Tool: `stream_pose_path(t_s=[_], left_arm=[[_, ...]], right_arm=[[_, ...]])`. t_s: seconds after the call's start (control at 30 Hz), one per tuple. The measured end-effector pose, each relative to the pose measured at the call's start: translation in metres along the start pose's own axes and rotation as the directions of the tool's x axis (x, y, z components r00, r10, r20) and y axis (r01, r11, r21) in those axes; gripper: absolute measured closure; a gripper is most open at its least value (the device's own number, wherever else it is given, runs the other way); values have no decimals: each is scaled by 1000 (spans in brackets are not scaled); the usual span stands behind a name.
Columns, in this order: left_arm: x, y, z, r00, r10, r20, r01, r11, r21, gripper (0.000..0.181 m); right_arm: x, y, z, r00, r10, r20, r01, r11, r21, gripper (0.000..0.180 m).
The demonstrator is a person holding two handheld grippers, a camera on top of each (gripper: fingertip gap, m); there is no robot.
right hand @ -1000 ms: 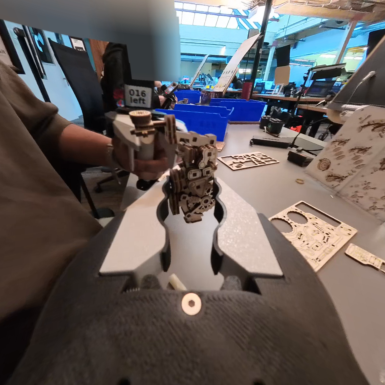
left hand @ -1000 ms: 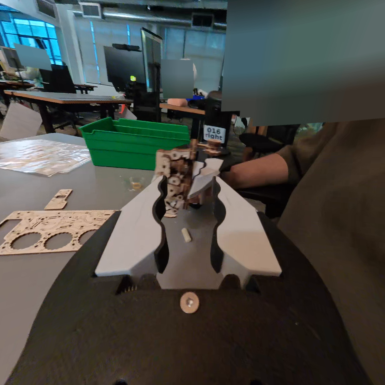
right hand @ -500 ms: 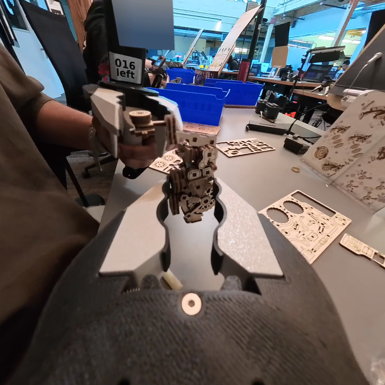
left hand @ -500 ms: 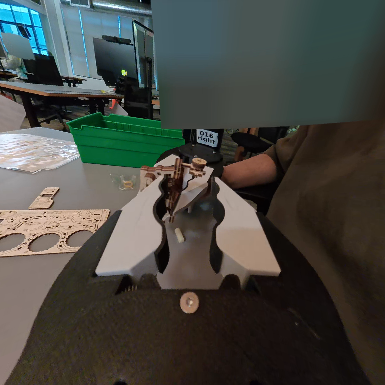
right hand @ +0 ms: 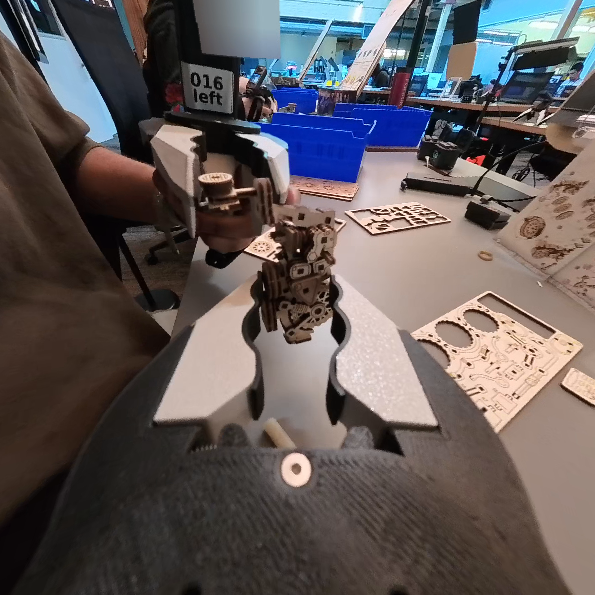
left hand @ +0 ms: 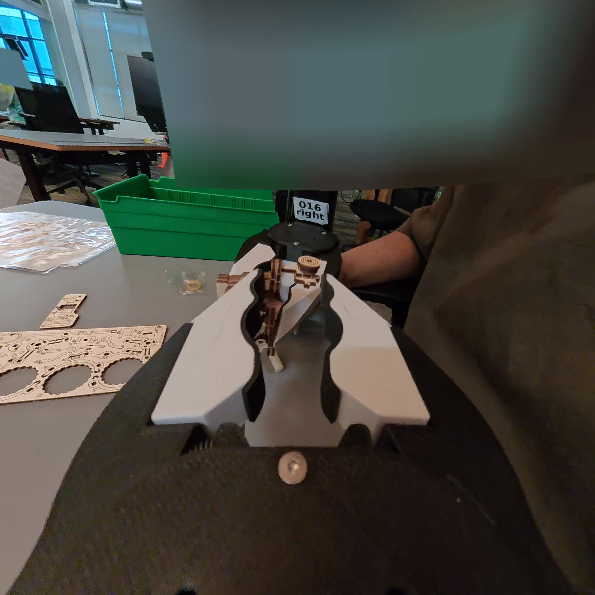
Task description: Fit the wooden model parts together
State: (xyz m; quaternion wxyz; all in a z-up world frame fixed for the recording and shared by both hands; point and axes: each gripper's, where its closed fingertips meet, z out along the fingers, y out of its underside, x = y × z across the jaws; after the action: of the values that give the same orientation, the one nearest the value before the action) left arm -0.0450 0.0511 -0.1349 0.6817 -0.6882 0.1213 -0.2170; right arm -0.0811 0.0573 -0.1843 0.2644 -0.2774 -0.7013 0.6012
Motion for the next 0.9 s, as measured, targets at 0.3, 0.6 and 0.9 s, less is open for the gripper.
stream_pose_path(t_s=[0.3, 0.6, 0.9], left_arm=[[3, 4, 1, 998, 68, 5, -68, 997, -39, 152], [5, 5, 2, 995, 96, 6, -96, 994, -50, 156], [-3, 4, -2, 998, 60, 23, -59, 998, -37, 156]], right_arm=[[-5, 2, -1, 999, 7, 33, -7, 1000, -12, 140], [-7, 4, -1, 999, 16, 50, -15, 1000, -27, 140], [1, 1, -28, 996, 14, 86, -12, 999, -31, 115]])
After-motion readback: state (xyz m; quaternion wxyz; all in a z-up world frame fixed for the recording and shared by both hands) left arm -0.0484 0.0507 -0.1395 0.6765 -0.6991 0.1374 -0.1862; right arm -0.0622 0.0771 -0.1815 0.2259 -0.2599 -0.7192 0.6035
